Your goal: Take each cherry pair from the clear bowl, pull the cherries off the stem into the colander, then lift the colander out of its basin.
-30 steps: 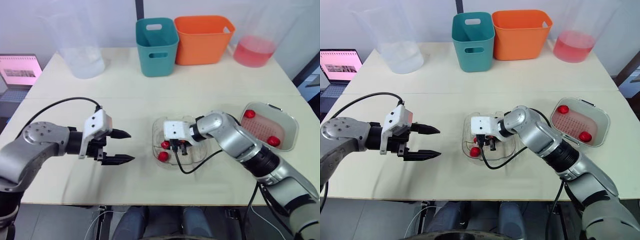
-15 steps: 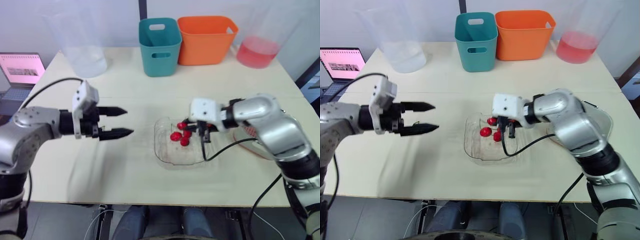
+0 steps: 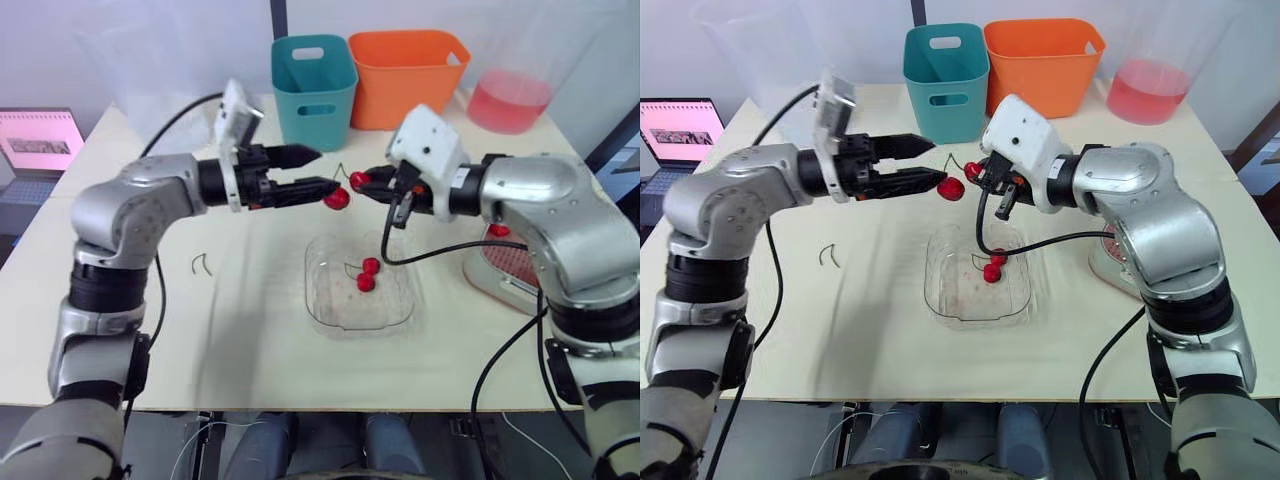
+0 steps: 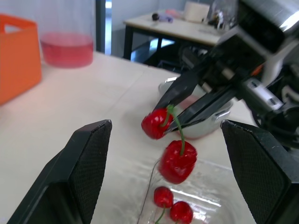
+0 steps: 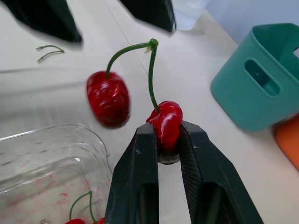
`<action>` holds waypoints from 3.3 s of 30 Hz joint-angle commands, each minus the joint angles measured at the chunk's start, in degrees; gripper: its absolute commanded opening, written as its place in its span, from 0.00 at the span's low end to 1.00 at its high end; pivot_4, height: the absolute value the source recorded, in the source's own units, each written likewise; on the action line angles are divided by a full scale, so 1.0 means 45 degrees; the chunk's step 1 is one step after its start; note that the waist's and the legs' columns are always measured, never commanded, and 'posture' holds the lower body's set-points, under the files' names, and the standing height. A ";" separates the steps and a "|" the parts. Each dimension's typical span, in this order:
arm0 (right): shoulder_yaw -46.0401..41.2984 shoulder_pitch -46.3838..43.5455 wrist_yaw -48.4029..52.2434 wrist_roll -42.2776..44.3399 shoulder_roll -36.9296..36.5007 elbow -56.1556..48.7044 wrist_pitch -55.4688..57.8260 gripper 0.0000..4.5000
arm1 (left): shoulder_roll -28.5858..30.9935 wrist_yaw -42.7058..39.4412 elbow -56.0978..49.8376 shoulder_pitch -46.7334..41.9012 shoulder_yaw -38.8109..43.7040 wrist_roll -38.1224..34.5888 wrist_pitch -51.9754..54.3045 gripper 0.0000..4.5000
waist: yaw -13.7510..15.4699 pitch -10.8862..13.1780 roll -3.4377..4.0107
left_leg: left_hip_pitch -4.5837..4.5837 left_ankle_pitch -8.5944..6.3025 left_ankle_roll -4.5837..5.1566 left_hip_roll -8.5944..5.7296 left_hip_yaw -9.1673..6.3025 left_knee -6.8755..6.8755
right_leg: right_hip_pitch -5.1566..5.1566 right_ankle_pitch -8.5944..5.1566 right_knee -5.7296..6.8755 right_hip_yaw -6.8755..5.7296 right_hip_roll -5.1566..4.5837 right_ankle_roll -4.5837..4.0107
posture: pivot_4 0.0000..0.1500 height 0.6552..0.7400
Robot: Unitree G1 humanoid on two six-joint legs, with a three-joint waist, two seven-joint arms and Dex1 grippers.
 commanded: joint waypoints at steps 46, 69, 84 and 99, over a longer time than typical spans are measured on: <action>-0.4040 0.0027 0.0845 0.7714 0.0801 0.0857 0.3347 0.99 | 0.0685 -0.4740 0.0862 -0.1660 -0.0083 0.0247 -0.0656 0.00 | -0.0042 0.0001 -0.0001 | 0.0004 -0.0001 0.0002 0.0003 -0.0009 0.0005 | 0.0017 0.0000 -0.0003 -0.0009 0.0002 0.0000 | 1.00 1.00; -0.2616 -0.0207 -0.0525 0.8166 0.0873 0.1050 0.3012 0.49 | 0.0925 -0.5246 0.0455 -0.1744 -0.0676 0.0933 -0.0831 0.00 | -0.0031 0.0001 -0.0001 | 0.0001 -0.0001 0.0002 0.0002 -0.0012 0.0006 | 0.0008 0.0000 0.0004 -0.0008 0.0003 0.0000 | 1.00 1.00; -0.1799 0.0923 -0.0241 0.8002 -0.0071 0.0632 0.2437 0.27 | 0.0989 -0.5318 0.1054 -0.2305 -0.0462 0.1073 -0.1064 0.00 | -0.0016 0.0001 -0.0001 | 0.0002 -0.0001 0.0003 0.0002 -0.0011 0.0005 | 0.0008 0.0000 0.0004 -0.0009 0.0003 0.0001 | 1.00 1.00; -0.2449 0.1892 -0.0354 0.8057 -0.0924 0.0297 0.1847 0.27 | 0.0905 -0.5373 0.1239 -0.2186 -0.0562 0.1295 -0.1333 0.00 | -0.0001 0.0002 -0.0001 | 0.0003 -0.0001 0.0004 0.0003 -0.0010 0.0009 | 0.0015 0.0000 0.0001 -0.0011 0.0006 0.0001 | 1.00 1.00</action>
